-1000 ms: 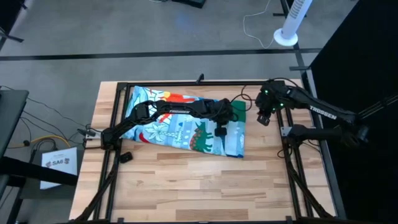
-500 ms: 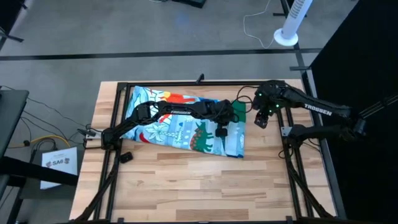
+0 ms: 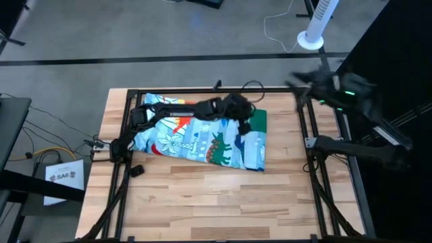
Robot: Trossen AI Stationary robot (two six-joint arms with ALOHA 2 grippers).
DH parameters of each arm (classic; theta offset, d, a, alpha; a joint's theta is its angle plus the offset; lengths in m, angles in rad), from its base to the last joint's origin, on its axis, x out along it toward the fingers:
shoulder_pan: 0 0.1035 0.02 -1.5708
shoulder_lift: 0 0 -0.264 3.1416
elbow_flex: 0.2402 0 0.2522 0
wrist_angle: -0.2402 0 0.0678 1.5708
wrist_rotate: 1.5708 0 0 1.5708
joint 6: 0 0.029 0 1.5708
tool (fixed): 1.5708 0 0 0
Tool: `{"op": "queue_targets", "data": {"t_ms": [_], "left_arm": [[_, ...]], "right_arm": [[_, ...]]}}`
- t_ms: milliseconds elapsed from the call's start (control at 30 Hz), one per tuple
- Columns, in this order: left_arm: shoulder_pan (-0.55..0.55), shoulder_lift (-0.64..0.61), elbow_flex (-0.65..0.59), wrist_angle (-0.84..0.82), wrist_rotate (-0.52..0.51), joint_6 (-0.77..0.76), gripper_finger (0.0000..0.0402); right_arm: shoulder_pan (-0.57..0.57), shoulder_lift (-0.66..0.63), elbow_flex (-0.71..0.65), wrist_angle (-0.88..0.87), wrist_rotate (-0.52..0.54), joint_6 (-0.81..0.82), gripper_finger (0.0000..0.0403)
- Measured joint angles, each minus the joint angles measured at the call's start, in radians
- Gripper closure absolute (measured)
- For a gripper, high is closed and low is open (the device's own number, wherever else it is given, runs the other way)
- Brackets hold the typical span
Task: Roll towel
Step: Roll the multicolor dinosaur print towel
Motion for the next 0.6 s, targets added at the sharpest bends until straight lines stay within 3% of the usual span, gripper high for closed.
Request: {"op": "queue_targets", "data": {"t_ms": [67, 167, 267, 367, 533, 600], "left_arm": [[-0.02, 0.006, -0.052, 0.067, 0.04, -0.025, 0.0402], [-0.035, -0.014, -0.021, 0.087, 0.056, 0.022, 0.0402], [-0.017, -0.132, -0.002, 0.124, 0.027, 0.076, 0.0402], [-0.01, -0.164, 0.014, 0.163, 0.024, 0.087, 0.0402], [-0.053, 0.017, -0.042, 0.133, 0.055, 0.022, 0.0402], [-0.074, 0.135, -0.031, 0.212, 0.053, 0.019, 0.0402]], "right_arm": [[0.008, -0.051, 0.003, 0.029, 0.078, -0.047, 0.0223], [-0.001, -0.084, -0.024, -0.144, 0.152, -0.072, 0.0232], [-0.003, -0.091, -0.09, -0.298, 0.108, 0.026, 0.024], [0.008, -0.089, -0.181, -0.371, 0.042, 0.105, 0.0247], [0.042, -0.034, -0.316, -0.446, 0.023, 0.264, 0.0264], [0.053, 0.018, -0.304, -0.426, 0.044, 0.3, 0.0272]]}}
